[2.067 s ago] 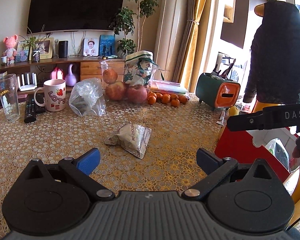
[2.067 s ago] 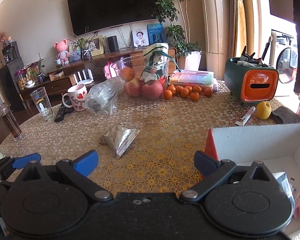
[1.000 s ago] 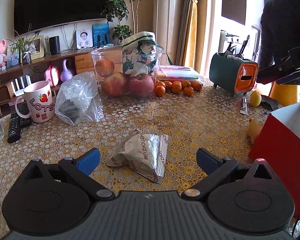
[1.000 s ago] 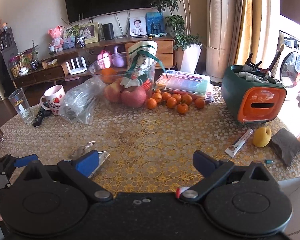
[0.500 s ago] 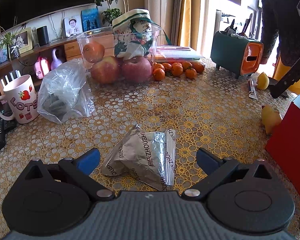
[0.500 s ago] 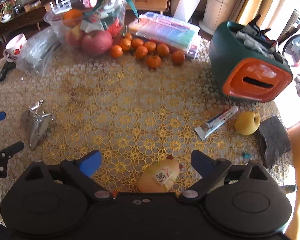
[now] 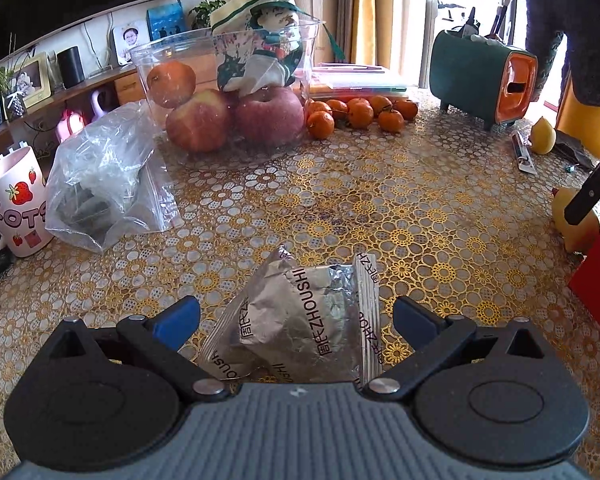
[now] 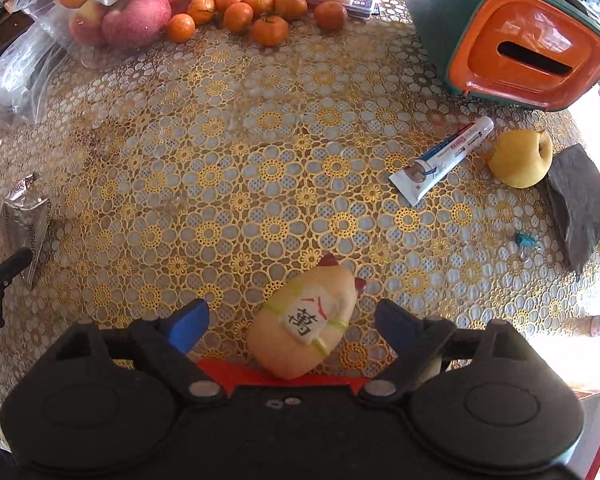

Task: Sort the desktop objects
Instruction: 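Grasp the silver ZHOUSHI packet with the left tool while the right tool grasps the yellow lucky-cat figure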

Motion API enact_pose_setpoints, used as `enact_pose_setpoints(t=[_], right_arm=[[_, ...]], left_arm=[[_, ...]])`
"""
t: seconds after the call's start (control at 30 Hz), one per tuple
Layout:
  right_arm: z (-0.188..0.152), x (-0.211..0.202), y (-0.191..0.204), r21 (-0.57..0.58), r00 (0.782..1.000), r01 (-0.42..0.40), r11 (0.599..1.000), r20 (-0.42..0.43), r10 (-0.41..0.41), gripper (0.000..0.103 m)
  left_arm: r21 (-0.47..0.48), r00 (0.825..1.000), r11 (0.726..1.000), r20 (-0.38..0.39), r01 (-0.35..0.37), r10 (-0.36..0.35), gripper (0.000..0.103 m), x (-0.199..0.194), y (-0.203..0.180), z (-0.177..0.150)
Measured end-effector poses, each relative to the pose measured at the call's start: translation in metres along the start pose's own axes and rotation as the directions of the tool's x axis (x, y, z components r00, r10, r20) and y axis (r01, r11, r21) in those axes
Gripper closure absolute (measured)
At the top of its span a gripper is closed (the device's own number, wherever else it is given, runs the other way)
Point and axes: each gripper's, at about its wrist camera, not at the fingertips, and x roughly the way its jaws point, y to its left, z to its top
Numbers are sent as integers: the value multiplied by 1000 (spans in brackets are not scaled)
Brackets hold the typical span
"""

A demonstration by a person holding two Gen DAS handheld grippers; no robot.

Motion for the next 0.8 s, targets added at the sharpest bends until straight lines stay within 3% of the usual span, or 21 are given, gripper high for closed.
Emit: enact_pose_setpoints(t=[0.43, 0.53, 0.63, 0.8], right_arm=[[1, 15, -1, 35, 1000, -9, 999, -27, 10, 27], [1, 14, 0, 33, 1000, 2, 999, -25, -2, 32], [1, 13, 1, 27, 999, 33, 999, -23, -33, 43], [-2, 9, 1, 30, 999, 38, 999, -5, -38, 47]], left_arm=[[32, 1000, 999, -17, -10, 11, 3, 17, -1, -5], [31, 1000, 1000, -17, -7, 7, 11, 17, -2, -6], [18, 1000, 1000, -15, 6, -6, 22, 16, -3, -6], [35, 1000, 999, -11, -4, 4, 40, 14, -7, -4]])
